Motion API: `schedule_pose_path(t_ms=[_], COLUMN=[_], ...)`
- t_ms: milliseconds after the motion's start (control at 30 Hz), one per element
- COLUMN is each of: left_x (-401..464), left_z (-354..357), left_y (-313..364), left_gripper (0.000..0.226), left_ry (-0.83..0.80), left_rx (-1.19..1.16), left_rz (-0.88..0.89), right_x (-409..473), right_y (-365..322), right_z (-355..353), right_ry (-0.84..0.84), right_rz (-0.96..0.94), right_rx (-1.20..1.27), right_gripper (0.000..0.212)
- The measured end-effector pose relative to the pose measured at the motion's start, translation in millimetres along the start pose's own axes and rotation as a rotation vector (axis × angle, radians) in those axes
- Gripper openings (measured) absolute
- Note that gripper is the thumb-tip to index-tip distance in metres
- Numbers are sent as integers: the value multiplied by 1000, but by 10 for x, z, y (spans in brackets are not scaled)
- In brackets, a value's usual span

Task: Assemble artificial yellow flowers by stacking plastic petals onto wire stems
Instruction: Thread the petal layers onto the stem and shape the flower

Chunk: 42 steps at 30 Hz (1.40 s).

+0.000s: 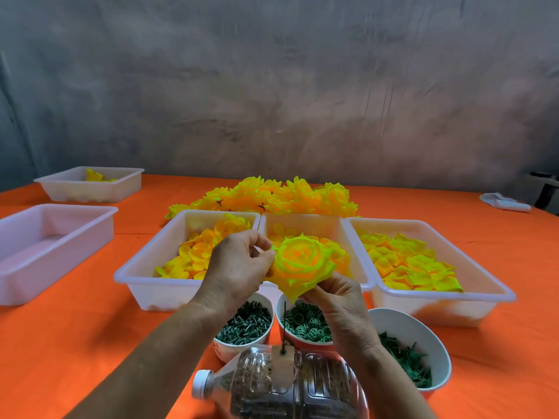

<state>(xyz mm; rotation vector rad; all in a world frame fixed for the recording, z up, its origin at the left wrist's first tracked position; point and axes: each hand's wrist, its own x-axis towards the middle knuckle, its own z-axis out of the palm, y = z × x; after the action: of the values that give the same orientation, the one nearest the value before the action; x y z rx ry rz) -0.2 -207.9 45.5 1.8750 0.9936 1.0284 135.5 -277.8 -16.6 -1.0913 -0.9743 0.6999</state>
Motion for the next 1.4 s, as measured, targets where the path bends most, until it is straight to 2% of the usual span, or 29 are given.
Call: schedule_pose_path(t_ms=[133, 300, 400, 567, 633, 700, 933, 1033, 1133, 1233, 1400], left_x=[-3, -18, -54, -122, -147, -166, -149, -148, -137, -63, 250], left_z=[-41, -113, -130, -166, -181, -199, -260, -231, -177, -135, -111], left_y=[21, 81, 109, 171, 192, 215, 209, 185, 141, 73, -40], left_gripper=[19, 21, 22, 16, 15, 13, 18, 29, 29, 21, 23], left_ry=[-16, -88, -111, -102, -96, -79, 9, -42, -122, -124, -79], left_rx=[-115, -328, -363, -323, -329, -332, -269, -279, -321, -389, -395], left_rz=[-92, -287, -333, -312, -305, -290, -225, -234, -267, -268, -274], right_x=[-30, -78, -109, -164, -183, -185, -158, -143, -118, -48, 299], right_y=[-50, -118, -155, -207, -227, -240, -301, -305, -281, -252, -244], right_z=[8, 3, -3, 24, 41, 48, 40, 49, 71, 86, 103], right_ry=[-22, -30, -20, -38, -50, -49, -42, -40, -49, -29, 55], right_rz=[-1, -9, -8, 23, 47, 67, 116, 111, 100, 78, 73], right_rx=[-5, 2, 3, 3, 27, 51, 123, 106, 23, -45, -54], right_gripper=[4, 9, 9, 8, 20, 25, 13, 17, 9, 18, 20])
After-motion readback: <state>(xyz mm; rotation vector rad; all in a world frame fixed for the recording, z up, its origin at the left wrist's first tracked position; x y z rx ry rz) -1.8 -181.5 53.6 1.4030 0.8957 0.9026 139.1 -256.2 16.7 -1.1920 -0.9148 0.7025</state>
